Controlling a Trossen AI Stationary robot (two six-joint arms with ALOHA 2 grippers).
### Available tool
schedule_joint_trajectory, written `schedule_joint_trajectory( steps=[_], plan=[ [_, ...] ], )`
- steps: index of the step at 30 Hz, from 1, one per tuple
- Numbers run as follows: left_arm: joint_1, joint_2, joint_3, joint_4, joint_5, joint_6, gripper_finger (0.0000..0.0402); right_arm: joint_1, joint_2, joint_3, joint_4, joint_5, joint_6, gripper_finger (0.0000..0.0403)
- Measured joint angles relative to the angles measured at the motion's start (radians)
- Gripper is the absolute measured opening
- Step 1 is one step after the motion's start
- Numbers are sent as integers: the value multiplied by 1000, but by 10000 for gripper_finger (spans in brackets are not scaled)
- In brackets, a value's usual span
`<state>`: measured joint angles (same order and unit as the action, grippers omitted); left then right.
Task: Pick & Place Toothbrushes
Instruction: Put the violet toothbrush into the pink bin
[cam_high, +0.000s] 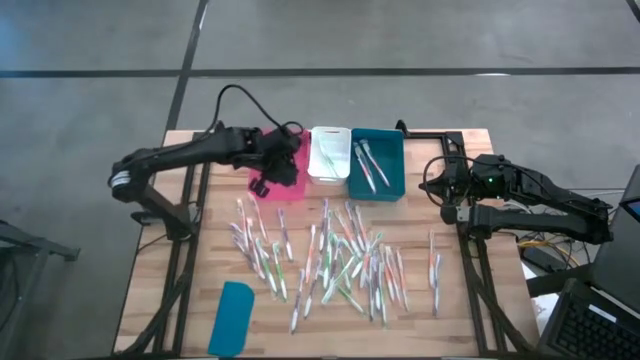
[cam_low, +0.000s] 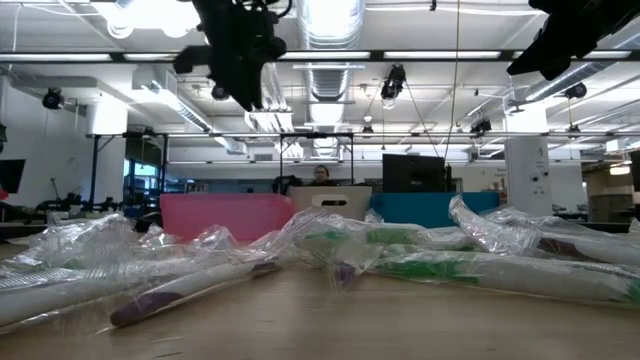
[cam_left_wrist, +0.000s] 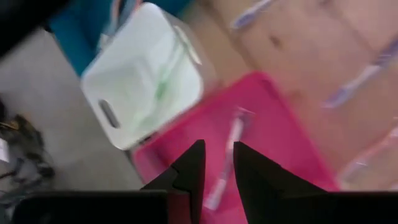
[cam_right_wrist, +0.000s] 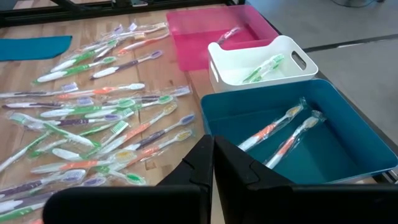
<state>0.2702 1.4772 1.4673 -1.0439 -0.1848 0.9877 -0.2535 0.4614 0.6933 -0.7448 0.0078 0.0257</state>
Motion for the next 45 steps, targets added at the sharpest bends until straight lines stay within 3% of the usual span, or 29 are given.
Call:
schedule_joint_trajectory(
  steps=[8, 16, 22, 33, 45],
  plan=[
    [-92, -43, -7, -168, 0, -203, 87, 0, 0, 0, 0, 0, 0, 8],
    [-183, -40, -112, -209, -3, -201, 87, 0, 0, 0, 0, 0, 0, 8],
    [-258, -40, -229, -122, -97, -199, 87, 0, 0, 0, 0, 0, 0, 8],
    [-395, -40, -419, 259, -94, -119, 87, 0, 0, 0, 0, 0, 0, 8],
    [-407, -1, -506, 375, -94, 16, 87, 0, 0, 0, 0, 0, 0, 8]
  ],
)
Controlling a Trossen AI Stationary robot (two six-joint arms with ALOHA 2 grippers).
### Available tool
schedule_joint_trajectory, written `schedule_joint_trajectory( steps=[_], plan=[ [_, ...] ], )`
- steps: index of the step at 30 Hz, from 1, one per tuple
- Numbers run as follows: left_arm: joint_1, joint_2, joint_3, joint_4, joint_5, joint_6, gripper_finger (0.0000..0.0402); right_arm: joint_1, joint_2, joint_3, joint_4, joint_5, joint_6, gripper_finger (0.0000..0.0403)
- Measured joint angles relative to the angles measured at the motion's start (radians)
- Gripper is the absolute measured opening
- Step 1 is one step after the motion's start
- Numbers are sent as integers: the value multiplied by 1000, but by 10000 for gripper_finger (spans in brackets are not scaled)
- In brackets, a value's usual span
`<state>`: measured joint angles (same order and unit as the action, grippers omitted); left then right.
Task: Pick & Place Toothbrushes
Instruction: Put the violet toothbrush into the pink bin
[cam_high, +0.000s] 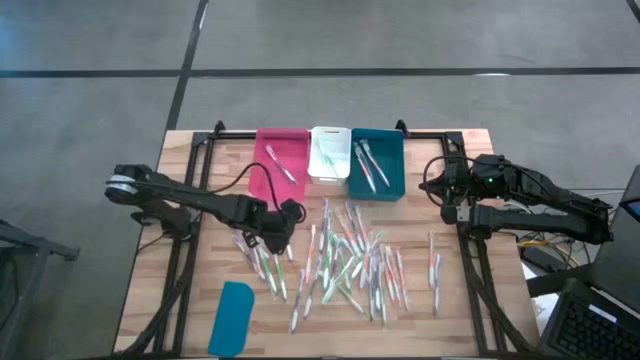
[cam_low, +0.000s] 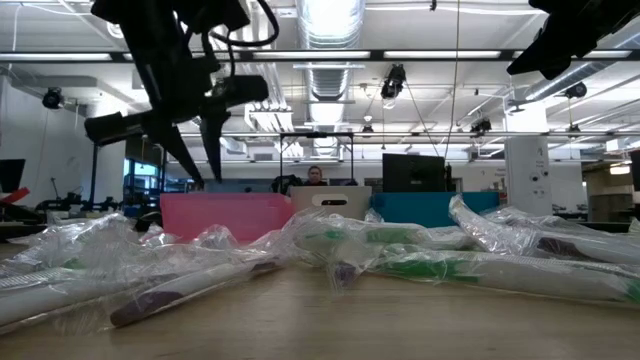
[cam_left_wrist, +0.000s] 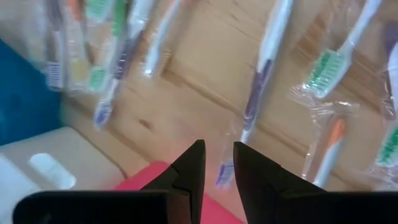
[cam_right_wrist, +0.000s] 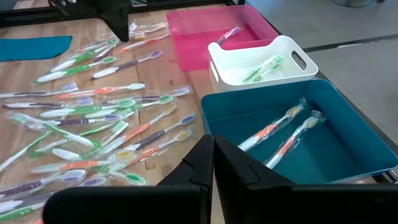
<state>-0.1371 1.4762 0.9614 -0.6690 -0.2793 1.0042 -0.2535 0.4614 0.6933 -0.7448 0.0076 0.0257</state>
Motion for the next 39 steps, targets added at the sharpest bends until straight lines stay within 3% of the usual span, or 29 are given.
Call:
schedule_joint_trajectory(
  steps=[11, 33, 39],
  plan=[
    [9, 150, 24, 11, 2, 77, 87, 0, 0, 0, 0, 0, 0, 8],
    [25, 312, 94, 4, 132, 130, 87, 0, 0, 0, 0, 0, 0, 8],
    [26, 308, 112, 10, 140, 139, 58, 0, 0, 0, 0, 0, 0, 8]
  ],
)
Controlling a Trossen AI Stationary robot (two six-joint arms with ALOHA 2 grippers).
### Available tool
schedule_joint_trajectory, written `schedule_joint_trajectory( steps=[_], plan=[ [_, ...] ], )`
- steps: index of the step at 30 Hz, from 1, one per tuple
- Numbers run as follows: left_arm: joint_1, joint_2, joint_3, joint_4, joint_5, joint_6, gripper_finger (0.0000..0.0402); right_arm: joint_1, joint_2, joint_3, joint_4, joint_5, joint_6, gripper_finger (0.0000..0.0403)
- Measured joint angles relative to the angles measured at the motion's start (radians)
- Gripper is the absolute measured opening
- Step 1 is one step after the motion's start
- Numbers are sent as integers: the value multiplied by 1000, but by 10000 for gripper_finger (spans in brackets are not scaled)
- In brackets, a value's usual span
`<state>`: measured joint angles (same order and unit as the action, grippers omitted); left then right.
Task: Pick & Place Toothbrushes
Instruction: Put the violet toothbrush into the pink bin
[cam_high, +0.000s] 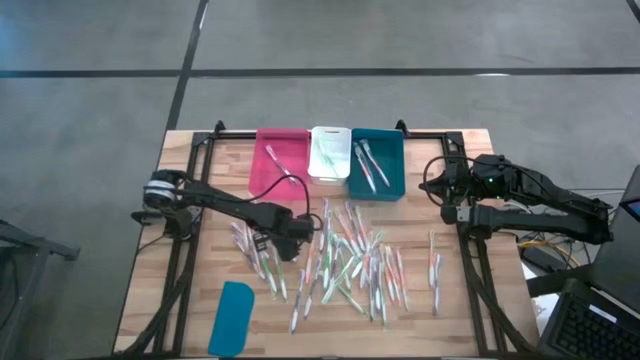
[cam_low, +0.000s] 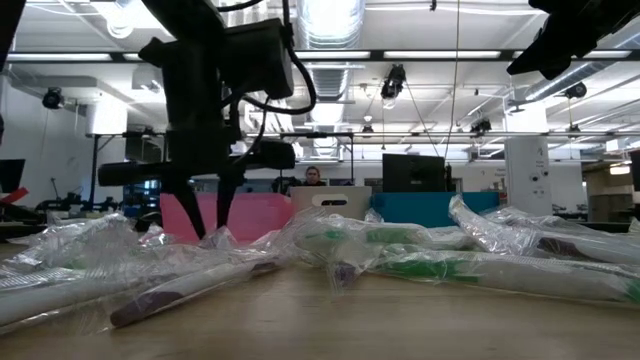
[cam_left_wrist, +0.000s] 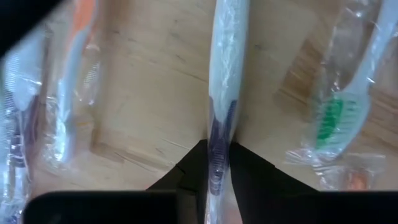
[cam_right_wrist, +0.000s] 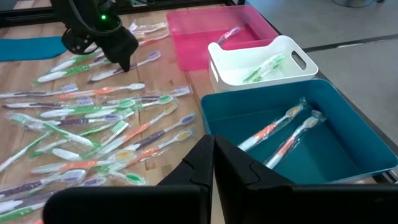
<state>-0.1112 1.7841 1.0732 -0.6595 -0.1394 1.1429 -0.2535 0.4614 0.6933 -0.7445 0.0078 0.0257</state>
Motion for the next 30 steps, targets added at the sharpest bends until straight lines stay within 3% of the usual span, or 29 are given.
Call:
schedule_joint_trajectory(
  steps=[5, 11, 24, 30],
  plan=[
    [0, -7, 8, 32, 7, -34, 19, 0, 0, 0, 0, 0, 0, 8],
    [-14, -32, 6, 9, -16, -67, 10, 0, 0, 0, 0, 0, 0, 8],
    [-42, -109, 115, -149, -296, -86, 8, 0, 0, 0, 0, 0, 0, 8],
    [-35, -166, 134, -153, -339, -74, 7, 0, 0, 0, 0, 0, 0, 8]
  ],
)
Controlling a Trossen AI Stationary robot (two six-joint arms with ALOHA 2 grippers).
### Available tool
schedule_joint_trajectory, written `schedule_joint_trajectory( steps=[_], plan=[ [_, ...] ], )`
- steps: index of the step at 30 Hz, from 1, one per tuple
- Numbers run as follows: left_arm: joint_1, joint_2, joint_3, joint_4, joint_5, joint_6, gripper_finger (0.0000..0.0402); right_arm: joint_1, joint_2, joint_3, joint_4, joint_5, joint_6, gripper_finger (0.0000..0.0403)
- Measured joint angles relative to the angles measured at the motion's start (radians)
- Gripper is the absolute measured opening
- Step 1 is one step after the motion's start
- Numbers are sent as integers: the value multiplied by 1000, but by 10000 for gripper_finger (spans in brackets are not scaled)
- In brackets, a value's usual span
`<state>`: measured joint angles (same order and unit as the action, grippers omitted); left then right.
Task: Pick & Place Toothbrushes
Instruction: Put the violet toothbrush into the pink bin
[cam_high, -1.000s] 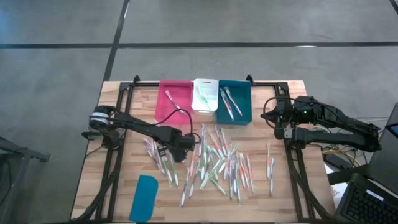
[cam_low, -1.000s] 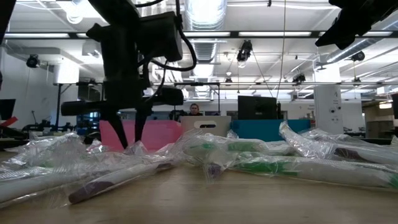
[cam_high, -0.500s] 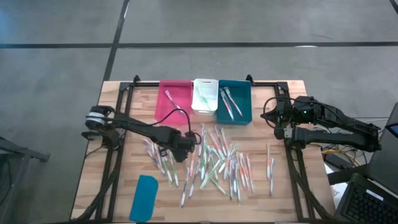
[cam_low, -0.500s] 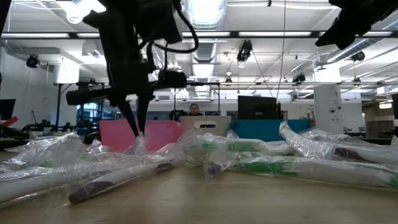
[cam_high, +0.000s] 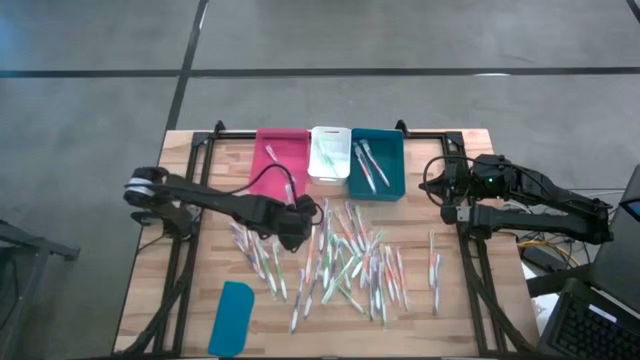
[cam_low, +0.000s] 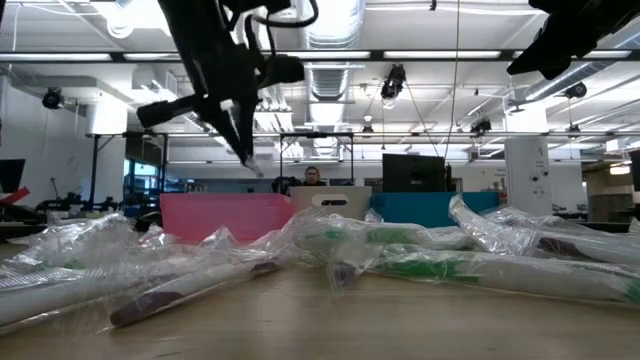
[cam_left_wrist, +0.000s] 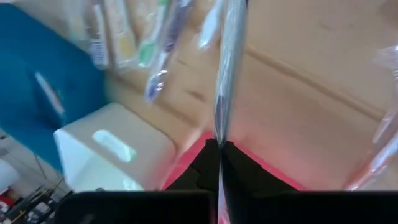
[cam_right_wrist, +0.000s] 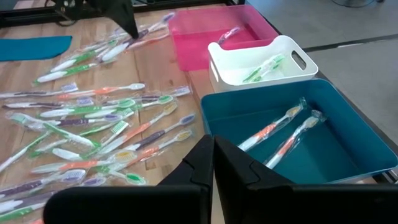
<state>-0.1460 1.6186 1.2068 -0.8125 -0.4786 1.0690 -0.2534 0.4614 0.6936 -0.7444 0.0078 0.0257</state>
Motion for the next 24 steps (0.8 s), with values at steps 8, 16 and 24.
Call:
schedule_joint_trajectory(
  steps=[8, 16, 24],
  plan=[
    [39, -90, 0, 5, -3, 36, 5, 0, 0, 0, 0, 0, 0, 8],
    [196, -197, 0, 61, 33, 112, 5, 0, 0, 0, 0, 0, 0, 8],
    [428, -244, 0, 197, 241, 336, 3, 0, 0, 0, 0, 0, 0, 8]
  ],
)
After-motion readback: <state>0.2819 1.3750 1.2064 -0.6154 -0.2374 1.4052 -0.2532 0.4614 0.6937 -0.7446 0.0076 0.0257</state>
